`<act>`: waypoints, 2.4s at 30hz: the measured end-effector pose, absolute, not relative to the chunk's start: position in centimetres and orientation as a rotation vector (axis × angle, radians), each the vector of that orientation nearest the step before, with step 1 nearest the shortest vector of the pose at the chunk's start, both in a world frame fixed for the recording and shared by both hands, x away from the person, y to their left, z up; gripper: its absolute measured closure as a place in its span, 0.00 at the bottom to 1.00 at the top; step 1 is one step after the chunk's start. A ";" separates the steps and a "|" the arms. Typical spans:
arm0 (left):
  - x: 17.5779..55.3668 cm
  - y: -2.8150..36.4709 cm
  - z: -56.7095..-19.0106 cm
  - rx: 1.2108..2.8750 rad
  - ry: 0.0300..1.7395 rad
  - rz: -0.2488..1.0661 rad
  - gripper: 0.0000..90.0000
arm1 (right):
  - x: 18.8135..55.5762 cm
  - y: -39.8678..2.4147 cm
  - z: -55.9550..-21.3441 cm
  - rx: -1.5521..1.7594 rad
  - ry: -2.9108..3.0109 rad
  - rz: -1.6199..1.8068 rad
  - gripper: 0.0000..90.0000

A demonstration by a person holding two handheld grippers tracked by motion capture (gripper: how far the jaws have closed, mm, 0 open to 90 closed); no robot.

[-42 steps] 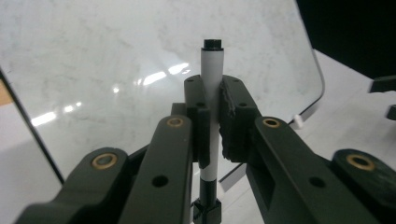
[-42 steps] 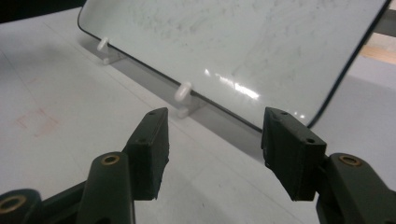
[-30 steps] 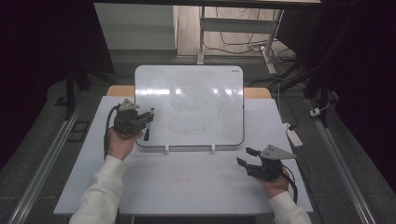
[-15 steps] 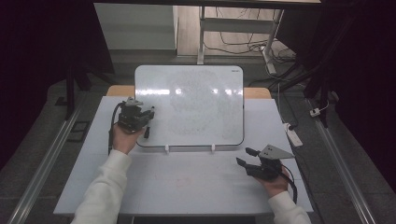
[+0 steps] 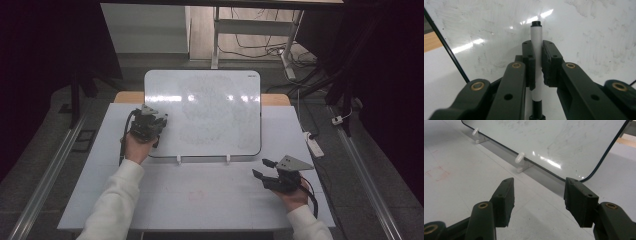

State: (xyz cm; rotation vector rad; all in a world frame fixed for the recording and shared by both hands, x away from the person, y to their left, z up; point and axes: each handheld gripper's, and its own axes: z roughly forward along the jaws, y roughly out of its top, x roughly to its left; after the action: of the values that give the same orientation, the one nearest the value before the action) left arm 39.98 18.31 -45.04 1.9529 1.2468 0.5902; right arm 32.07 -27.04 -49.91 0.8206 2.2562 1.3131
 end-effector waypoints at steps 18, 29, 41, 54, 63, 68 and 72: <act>38.0 19.3 -44.2 1.885 1.146 0.557 0.50 | 32.1 -27.1 -49.9 0.823 2.264 1.312 0.48; 34.2 20.6 -43.6 1.867 1.047 0.486 0.36 | 32.3 -27.3 -49.9 0.825 2.269 1.311 0.46; 29.6 21.9 -45.3 1.900 0.994 0.430 0.28 | 32.7 -27.9 -50.1 0.819 2.273 1.290 0.41; 25.7 23.2 -49.0 1.923 1.009 0.355 0.25 | 33.1 -28.6 -50.6 0.836 2.291 1.249 0.37; 25.2 23.7 -50.4 1.943 1.045 0.344 0.24 | 33.0 -28.9 -50.5 0.848 2.293 1.244 0.37; 25.3 23.6 -50.3 1.943 1.041 0.350 0.24 | 32.9 -28.8 -50.5 0.840 2.290 1.245 0.37; 25.3 23.6 -50.3 1.943 1.045 0.349 0.24 | 32.8 -28.7 -50.5 0.823 2.293 1.250 0.37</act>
State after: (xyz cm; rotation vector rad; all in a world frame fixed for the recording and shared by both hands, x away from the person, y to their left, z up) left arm 25.28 23.63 -50.25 1.9435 1.0451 0.3490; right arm 32.82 -28.73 -50.45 0.8228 2.2926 1.2504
